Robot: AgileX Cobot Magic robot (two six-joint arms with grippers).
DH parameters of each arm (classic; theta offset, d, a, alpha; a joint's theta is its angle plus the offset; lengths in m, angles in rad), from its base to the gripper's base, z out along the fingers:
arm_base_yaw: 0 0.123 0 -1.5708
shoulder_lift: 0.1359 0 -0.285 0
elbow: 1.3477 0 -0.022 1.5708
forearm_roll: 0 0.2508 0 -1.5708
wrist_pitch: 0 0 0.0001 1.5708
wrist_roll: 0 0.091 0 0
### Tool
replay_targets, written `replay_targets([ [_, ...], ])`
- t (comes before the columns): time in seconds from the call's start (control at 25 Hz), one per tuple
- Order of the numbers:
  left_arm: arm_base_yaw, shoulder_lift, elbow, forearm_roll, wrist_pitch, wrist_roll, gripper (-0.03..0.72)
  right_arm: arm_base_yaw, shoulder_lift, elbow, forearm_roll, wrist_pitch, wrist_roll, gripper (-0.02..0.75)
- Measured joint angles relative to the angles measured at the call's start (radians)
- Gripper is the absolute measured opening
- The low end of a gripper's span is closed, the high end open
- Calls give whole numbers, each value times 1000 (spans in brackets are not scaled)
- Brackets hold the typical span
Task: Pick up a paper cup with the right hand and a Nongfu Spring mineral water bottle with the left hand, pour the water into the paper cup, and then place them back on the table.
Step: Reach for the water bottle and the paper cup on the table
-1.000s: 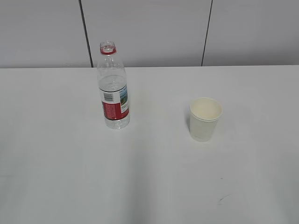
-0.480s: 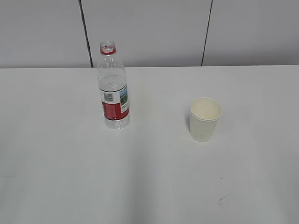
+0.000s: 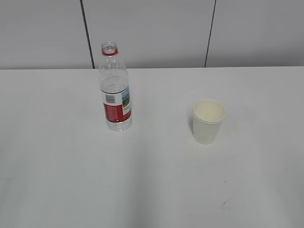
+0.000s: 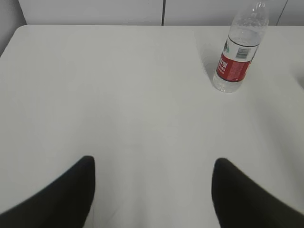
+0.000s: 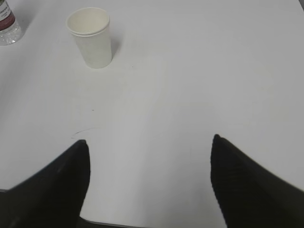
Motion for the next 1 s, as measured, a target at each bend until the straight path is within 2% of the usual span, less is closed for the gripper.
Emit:
replay_targets([
  [1.0,0,0,0,0,0,0,463,0,0,0,2,-2,0,583],
])
